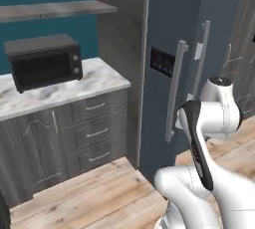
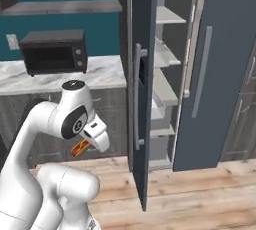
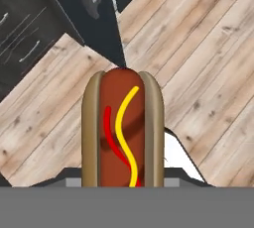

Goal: Store the hot dog in the freezer for long-term storage. Close the freezer door after placing the cooked food.

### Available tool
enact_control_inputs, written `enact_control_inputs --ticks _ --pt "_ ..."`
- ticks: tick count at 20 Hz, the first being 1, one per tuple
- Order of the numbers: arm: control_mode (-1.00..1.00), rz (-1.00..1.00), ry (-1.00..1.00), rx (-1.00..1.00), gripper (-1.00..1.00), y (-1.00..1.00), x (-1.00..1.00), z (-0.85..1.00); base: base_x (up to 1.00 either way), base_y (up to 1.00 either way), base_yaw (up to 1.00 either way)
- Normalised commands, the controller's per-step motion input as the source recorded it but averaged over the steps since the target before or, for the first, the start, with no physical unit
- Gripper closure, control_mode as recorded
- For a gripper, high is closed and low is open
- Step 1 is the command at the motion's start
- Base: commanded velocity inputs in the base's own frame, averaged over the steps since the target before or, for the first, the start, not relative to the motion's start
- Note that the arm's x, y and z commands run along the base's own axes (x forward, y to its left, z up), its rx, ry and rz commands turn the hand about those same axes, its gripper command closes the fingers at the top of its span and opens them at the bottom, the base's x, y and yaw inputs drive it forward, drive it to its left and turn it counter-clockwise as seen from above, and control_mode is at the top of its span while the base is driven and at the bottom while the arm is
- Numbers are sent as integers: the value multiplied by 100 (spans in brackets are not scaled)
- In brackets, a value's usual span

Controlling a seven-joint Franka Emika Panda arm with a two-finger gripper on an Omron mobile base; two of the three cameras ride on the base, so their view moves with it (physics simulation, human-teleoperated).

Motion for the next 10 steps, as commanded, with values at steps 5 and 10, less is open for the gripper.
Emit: enact_control_inputs --ticks 5,10 --pt "100 0 0 0 100 0 0 0 0 -53 -77" --pt "100 0 0 0 100 0 0 0 3 -38 -74"
